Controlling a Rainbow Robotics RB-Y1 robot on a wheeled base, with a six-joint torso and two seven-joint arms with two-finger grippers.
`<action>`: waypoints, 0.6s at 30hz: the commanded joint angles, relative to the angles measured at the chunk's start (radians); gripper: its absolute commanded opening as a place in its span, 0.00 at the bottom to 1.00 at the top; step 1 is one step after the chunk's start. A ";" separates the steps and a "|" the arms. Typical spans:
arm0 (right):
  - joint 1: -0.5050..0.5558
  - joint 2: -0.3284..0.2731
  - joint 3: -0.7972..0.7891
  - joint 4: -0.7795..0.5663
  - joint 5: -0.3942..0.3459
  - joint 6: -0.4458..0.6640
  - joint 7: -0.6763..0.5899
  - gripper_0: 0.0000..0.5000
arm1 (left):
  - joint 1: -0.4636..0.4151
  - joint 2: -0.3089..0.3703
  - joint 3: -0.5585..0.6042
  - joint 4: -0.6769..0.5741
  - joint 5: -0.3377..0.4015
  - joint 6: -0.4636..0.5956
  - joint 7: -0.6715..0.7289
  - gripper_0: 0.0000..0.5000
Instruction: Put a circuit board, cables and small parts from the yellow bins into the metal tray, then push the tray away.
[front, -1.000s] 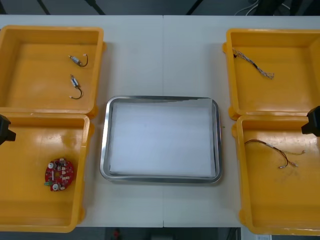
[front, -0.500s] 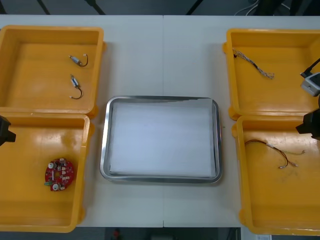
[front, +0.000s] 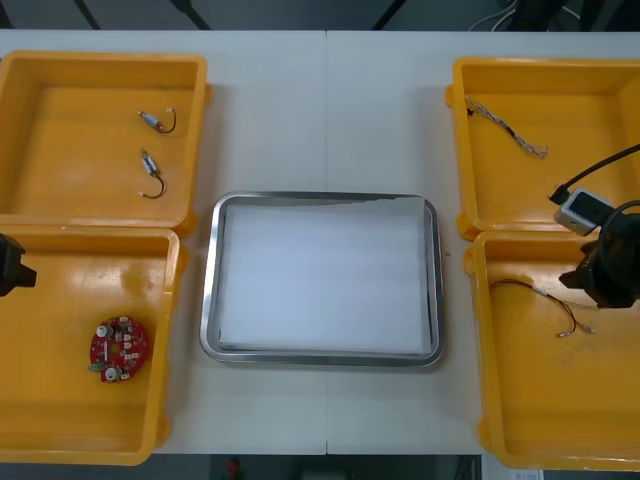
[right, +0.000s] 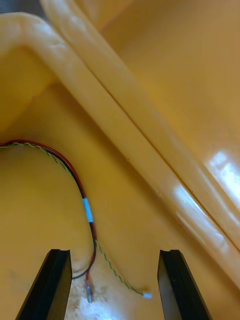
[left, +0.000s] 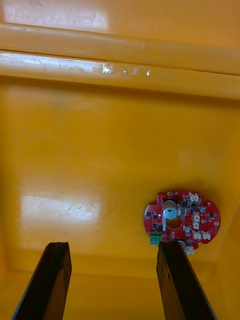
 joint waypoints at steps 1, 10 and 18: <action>0.012 -0.045 0.079 0.024 0.008 -0.061 -0.002 1.00 | 0.019 -0.020 -0.043 -0.003 -0.018 -0.057 0.025 1.00; 0.037 -0.044 0.124 0.029 0.052 -0.092 -0.002 1.00 | 0.019 -0.020 -0.118 -0.001 -0.081 -0.110 0.074 1.00; 0.042 -0.044 0.180 0.066 0.095 -0.173 -0.002 1.00 | 0.019 -0.020 -0.193 -0.009 -0.119 -0.204 0.067 1.00</action>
